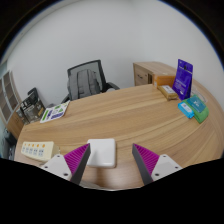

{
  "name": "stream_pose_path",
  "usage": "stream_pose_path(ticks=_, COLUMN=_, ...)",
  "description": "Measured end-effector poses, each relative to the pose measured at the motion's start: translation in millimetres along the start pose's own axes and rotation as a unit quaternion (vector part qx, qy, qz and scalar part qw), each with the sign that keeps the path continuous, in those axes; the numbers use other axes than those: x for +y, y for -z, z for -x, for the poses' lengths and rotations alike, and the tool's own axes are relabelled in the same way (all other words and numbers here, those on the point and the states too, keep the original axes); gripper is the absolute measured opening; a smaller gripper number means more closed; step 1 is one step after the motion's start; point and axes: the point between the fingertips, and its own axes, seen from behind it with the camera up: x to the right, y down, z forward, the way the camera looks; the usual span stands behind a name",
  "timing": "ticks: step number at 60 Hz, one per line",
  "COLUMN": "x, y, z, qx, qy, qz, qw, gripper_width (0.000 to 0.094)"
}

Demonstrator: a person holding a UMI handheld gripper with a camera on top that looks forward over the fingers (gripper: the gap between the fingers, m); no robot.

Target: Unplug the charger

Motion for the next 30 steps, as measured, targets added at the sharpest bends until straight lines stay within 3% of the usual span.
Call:
stream_pose_path(ticks=17, x=-30.3, y=134.9, z=-1.2, qx=0.060, qy=0.084, qz=-0.040, qw=0.994, gripper_width=0.0858)
stream_pose_path(ticks=30, x=-9.2, y=252.5, z=33.6, qx=0.077, qy=0.096, qz=-0.053, qw=0.991, gripper_width=0.0861)
